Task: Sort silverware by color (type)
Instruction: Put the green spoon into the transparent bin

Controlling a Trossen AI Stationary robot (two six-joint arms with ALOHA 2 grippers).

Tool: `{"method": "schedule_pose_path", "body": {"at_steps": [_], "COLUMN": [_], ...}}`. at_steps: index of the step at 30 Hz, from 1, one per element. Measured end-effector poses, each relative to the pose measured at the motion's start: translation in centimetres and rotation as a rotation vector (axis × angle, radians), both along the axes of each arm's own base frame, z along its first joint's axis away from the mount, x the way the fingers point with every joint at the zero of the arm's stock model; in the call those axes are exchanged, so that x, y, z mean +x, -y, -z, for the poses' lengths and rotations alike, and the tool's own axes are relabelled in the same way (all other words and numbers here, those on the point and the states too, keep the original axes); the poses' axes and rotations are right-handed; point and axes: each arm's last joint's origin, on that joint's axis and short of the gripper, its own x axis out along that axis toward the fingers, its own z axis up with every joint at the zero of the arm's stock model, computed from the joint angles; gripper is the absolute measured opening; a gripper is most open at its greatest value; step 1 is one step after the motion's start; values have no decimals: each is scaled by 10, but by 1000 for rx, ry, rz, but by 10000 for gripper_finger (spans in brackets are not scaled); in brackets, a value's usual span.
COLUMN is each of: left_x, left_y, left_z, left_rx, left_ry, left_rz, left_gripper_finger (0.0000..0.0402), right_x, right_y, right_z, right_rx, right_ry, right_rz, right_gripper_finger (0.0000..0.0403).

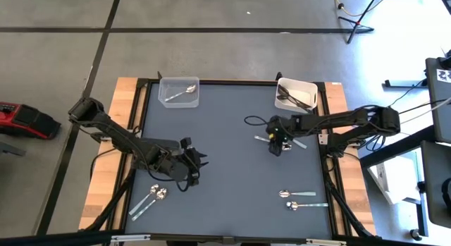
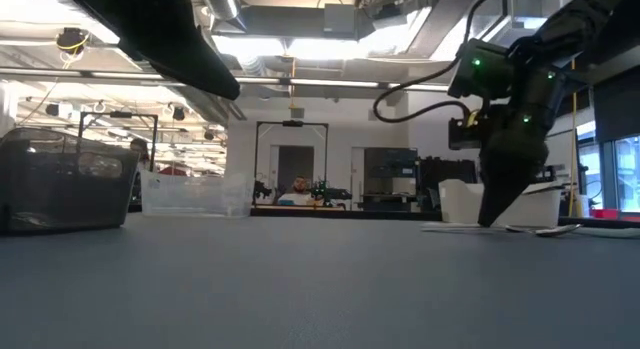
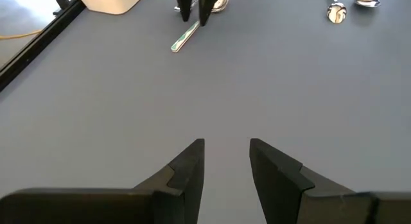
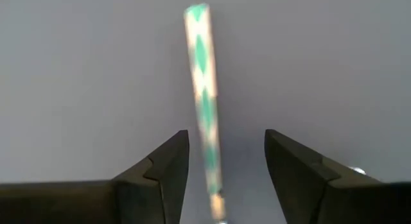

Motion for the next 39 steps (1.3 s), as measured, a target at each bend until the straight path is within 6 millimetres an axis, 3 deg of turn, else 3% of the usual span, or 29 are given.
{"method": "schedule_pose_path", "body": {"at_steps": [11,14,20,22,27,32,39], "left_x": [0,0,0,0,4,8,28], "left_y": [0,0,0,0,-5,-8,1], "left_z": [0,0,0,0,1,4,19], "left_rx": [1,1,0,0,3,57,172], "left_ry": [1,2,5,5,2,-4,26], "left_rz": [-1,-2,-1,-2,-22,-17,75], "left_gripper_finger": [119,119,119,119,119,119,119], "right_x": [9,9,13,15,25,37,54], "right_y": [2,3,4,4,6,6,-17], "right_z": [15,15,11,10,5,-4,-19], "right_rx": [-22,-35,-76,-94,-161,-191,-169], "right_ry": [-35,-30,-15,1,108,268,505], "right_rz": [12,-9,-73,-103,-165,-241,-428], "right_gripper_finger": [181,148,32,10,25,6,9]}}
